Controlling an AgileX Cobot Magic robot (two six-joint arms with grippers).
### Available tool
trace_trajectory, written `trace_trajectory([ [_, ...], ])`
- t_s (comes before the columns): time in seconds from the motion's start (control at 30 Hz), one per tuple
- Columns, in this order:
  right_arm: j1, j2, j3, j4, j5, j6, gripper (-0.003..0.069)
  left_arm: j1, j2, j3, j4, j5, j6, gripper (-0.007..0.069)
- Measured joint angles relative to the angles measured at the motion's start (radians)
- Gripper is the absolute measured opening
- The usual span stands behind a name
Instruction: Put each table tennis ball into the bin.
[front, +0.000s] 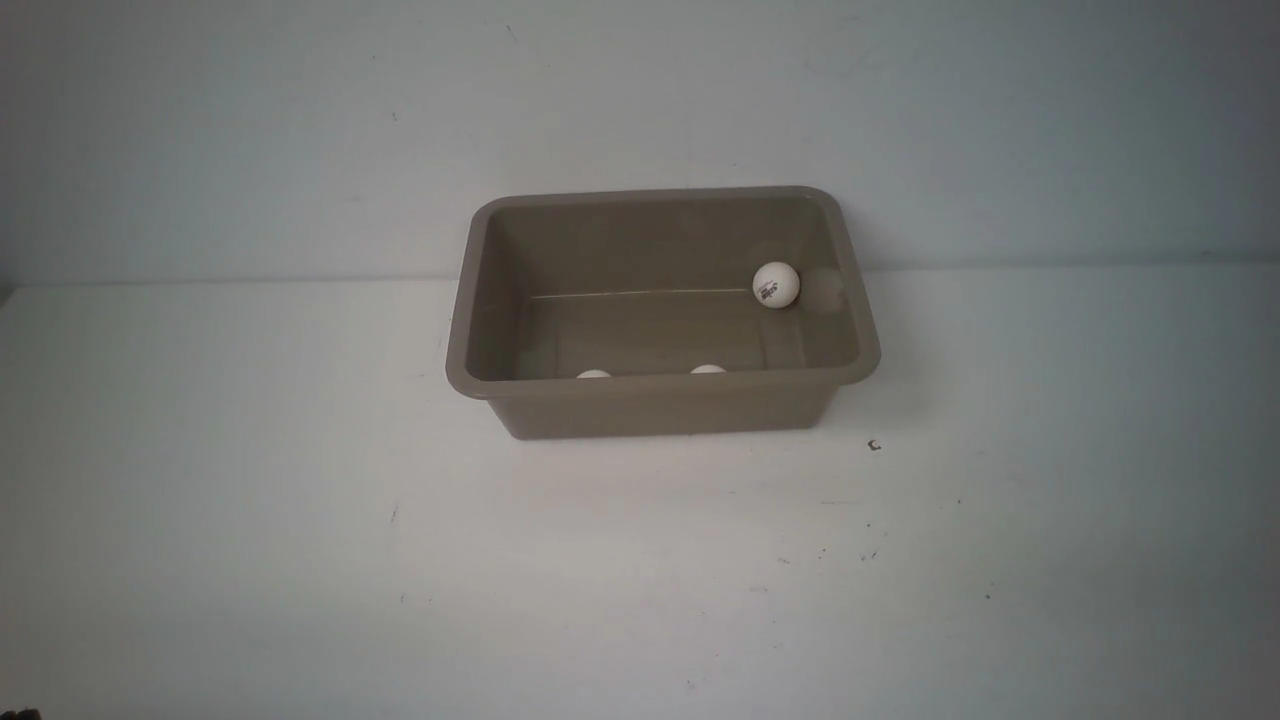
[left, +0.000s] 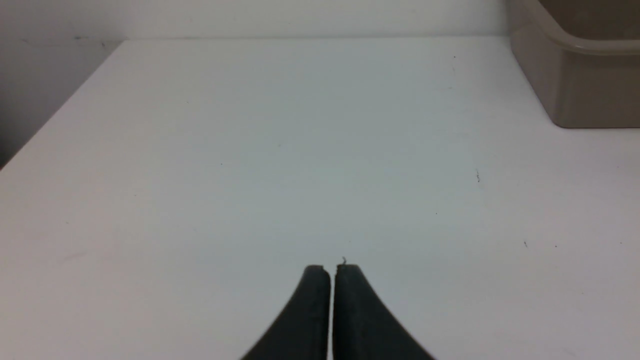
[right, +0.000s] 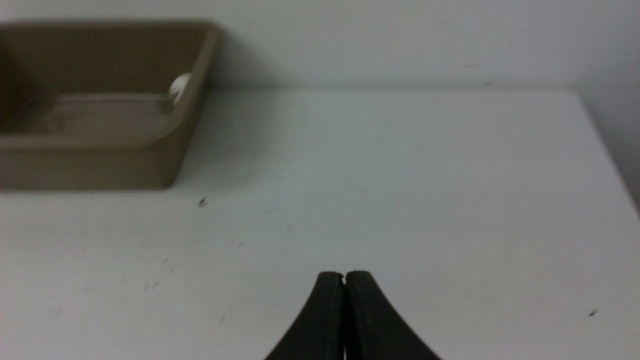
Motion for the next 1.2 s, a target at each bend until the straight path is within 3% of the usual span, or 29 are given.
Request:
trace_trajectory([
  [0.3,-0.232,-0.156,0.188,0.033,-0.182,0.0,-0.0018,0.0,0.0,0.0,0.0,0.002,0.001,-0.0004],
  [0.53,-0.248,-0.259,0.362,0.035,-0.234,0.0,-0.0018,0.0,0.0,-0.001,0.0,0.003,0.003,-0.0004],
  [1.2,-0.248,-0.26,0.498,0.088,-0.313,0.003,-0.0018,0.0,0.0,-0.001,0.0,0.003,0.003,-0.0004],
])
